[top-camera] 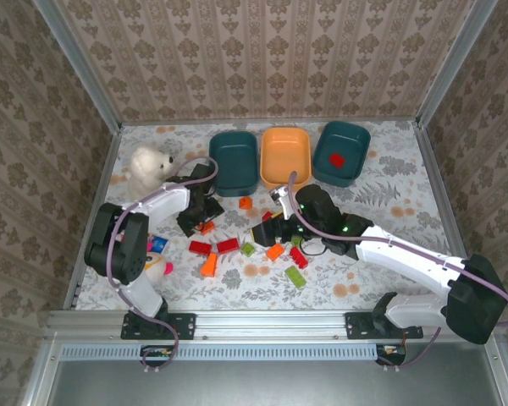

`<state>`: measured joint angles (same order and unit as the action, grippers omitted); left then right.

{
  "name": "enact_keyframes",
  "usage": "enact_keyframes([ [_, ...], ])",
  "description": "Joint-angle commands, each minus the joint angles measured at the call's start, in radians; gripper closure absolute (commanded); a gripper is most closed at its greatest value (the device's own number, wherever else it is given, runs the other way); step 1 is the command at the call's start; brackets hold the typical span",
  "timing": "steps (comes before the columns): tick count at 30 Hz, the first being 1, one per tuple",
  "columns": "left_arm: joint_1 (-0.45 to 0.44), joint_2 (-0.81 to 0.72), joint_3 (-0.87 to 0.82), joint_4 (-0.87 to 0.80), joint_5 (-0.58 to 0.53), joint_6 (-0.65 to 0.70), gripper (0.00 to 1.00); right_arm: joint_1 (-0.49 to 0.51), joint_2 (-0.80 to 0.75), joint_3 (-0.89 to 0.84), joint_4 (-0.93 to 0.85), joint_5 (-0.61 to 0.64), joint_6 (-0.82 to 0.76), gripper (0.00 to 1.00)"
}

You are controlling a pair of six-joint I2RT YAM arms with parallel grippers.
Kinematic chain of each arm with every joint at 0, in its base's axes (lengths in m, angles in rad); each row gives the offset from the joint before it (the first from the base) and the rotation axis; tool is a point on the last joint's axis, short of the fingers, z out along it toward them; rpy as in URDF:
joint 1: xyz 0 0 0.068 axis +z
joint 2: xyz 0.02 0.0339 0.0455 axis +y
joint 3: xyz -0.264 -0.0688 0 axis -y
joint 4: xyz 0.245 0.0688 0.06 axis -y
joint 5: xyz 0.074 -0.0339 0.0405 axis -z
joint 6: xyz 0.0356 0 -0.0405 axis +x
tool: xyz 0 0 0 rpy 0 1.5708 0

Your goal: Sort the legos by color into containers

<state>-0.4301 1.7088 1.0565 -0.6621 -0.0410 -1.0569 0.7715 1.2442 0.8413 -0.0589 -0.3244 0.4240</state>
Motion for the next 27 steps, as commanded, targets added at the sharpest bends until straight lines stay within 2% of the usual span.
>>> enact_keyframes([
  [1,0.009,0.022,0.017,-0.023,0.01,-0.023,0.15,0.003,0.015,0.04,-0.016,0.017,-0.025,0.16],
  [7,0.009,0.065,0.006,0.043,0.025,-0.002,0.27,0.002,0.036,0.058,-0.02,0.022,-0.018,0.16],
  [12,0.008,0.062,-0.004,0.051,0.028,-0.001,0.45,0.002,0.041,0.065,-0.032,0.033,-0.008,0.16],
  [20,-0.02,-0.037,0.059,-0.044,-0.049,0.043,0.5,-0.012,0.004,0.067,-0.062,0.092,0.0,0.16],
  [23,-0.06,-0.072,0.165,-0.11,-0.098,0.114,0.5,-0.039,-0.037,0.061,-0.061,0.157,0.02,0.16],
  [27,-0.062,-0.041,0.311,-0.105,-0.091,0.226,0.49,-0.097,-0.083,0.044,-0.007,0.26,0.1,0.13],
])
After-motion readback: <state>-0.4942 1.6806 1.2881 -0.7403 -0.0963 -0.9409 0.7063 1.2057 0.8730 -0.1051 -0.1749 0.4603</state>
